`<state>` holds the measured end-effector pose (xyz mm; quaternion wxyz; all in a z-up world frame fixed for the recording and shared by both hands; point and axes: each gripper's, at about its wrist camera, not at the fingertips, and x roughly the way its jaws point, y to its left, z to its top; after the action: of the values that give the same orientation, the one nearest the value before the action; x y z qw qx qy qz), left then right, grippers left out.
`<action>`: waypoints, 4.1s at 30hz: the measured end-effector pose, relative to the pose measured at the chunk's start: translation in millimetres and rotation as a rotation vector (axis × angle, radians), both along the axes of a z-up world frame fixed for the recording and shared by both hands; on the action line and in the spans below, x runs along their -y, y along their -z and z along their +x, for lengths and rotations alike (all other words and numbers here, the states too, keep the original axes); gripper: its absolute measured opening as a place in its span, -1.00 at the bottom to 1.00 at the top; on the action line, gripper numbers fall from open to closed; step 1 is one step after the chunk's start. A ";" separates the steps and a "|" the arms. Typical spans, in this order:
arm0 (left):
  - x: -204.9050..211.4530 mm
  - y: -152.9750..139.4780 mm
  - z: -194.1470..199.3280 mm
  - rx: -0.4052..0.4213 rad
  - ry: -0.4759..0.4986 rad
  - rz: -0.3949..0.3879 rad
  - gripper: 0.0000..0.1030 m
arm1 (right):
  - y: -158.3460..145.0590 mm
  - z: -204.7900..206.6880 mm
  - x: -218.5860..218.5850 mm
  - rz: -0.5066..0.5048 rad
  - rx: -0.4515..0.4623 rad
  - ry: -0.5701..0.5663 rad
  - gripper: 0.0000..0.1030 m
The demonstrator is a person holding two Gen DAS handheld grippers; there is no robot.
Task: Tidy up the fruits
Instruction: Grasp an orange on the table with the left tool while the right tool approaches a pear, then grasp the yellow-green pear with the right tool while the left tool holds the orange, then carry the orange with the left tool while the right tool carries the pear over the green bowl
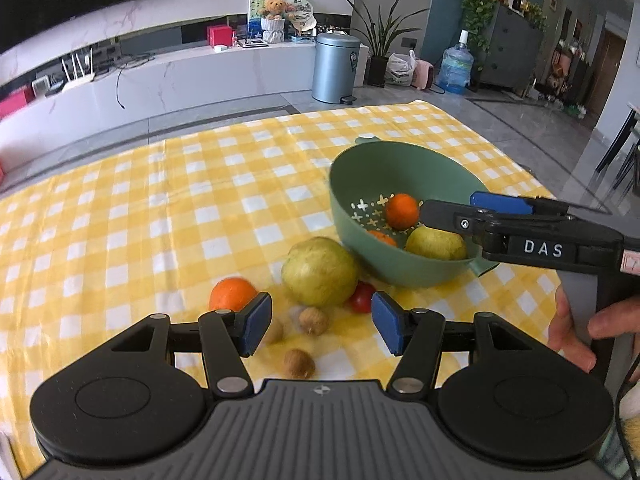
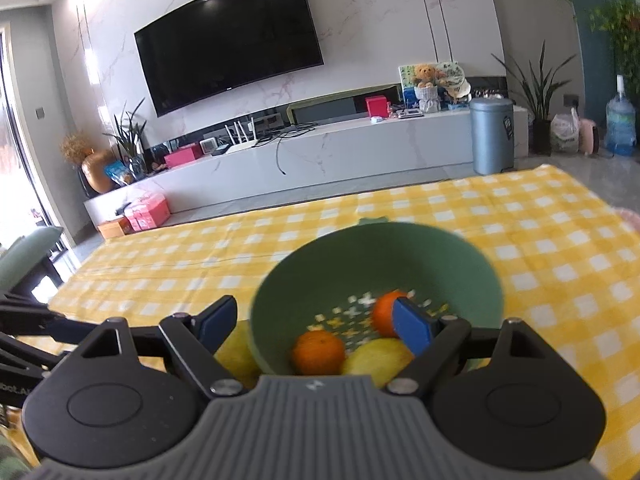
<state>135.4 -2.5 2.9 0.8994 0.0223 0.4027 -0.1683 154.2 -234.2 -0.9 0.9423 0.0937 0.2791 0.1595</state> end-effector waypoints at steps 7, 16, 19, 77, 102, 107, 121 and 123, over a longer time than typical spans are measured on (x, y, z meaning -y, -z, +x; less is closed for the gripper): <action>-35.7 3.4 -8.6 0.029 -0.033 -0.081 0.32 | 2.6 -25.9 -41.1 -0.038 0.090 -0.034 0.58; -61.5 31.5 -5.8 0.020 -0.089 -0.125 0.32 | 11.1 -43.0 -87.9 -0.201 0.148 -0.185 0.27; -56.5 37.8 -2.2 0.038 -0.089 -0.062 0.31 | 15.1 -41.6 -97.8 -0.253 0.134 -0.198 0.11; -99.8 57.3 7.2 -0.100 -0.363 -0.146 -0.10 | 42.5 -19.2 -156.1 -0.472 0.179 -0.286 -0.21; -99.1 60.1 10.7 -0.095 -0.367 -0.118 -0.11 | 63.4 19.5 -180.2 -0.746 0.085 -0.177 0.18; -98.8 60.1 10.7 -0.096 -0.361 -0.114 -0.10 | 70.5 22.4 -187.3 -0.822 0.094 -0.185 0.18; -94.4 65.0 13.0 -0.112 -0.343 -0.098 0.02 | 62.0 16.3 -176.5 -0.695 0.126 -0.196 0.11; -94.4 64.9 13.1 -0.112 -0.342 -0.098 0.01 | 55.2 14.5 -173.9 -0.629 0.141 -0.205 0.11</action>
<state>148.5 91.8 -62.0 0.8911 -0.1001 0.4414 -0.0332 168.7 -60.4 -56.1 0.9211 -0.2413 0.2567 0.1656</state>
